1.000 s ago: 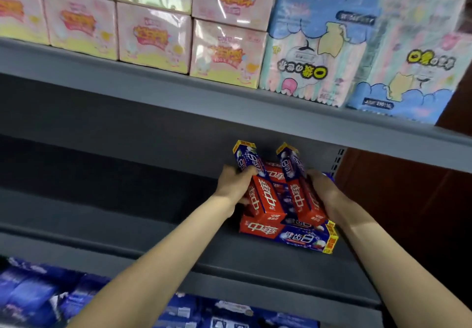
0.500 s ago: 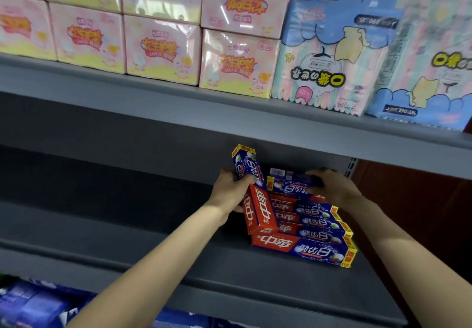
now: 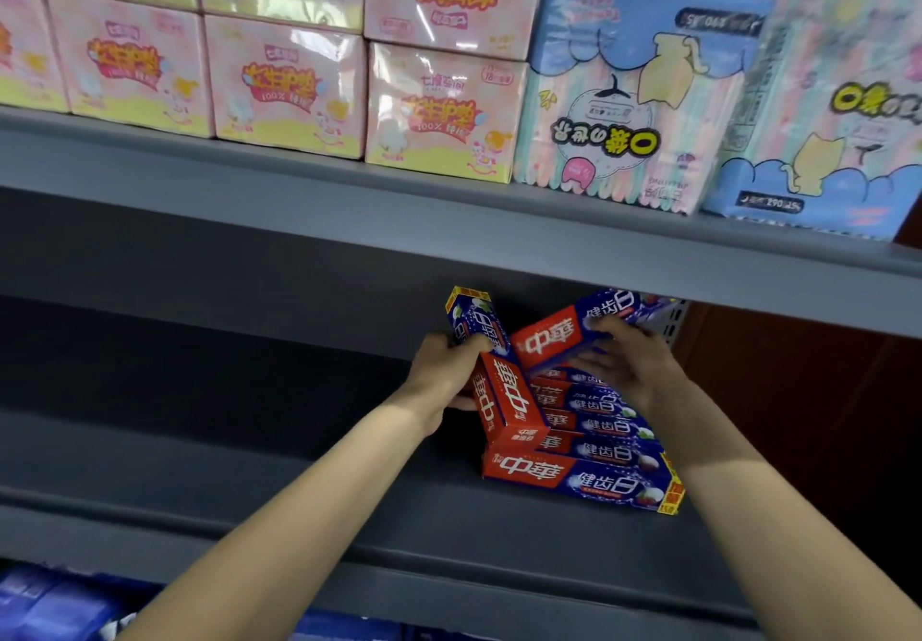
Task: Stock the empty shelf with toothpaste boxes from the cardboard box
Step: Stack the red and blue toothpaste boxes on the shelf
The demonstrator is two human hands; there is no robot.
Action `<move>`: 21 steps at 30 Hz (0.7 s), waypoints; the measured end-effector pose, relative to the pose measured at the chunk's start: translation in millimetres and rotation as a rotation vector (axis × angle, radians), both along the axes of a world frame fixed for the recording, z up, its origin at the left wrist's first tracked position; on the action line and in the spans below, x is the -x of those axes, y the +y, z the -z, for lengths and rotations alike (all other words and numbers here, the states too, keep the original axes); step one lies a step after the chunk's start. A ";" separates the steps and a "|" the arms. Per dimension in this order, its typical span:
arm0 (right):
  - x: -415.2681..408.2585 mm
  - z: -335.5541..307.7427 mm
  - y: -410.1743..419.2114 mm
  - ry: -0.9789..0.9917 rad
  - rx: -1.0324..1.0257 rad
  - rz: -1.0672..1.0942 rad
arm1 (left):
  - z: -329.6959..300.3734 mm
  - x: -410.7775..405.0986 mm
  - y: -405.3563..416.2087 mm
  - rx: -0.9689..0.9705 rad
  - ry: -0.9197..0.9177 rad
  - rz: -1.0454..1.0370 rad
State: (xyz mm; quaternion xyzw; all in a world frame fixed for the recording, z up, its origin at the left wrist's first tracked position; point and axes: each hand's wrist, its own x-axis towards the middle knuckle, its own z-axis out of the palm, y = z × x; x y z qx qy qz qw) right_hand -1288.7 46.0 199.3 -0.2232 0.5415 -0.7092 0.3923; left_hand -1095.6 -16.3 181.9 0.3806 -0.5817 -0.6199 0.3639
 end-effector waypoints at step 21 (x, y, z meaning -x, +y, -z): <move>24.9 31.1 8.1 0.761 -0.196 0.314 | 19.6 32.3 -24.1 -0.317 0.224 -0.021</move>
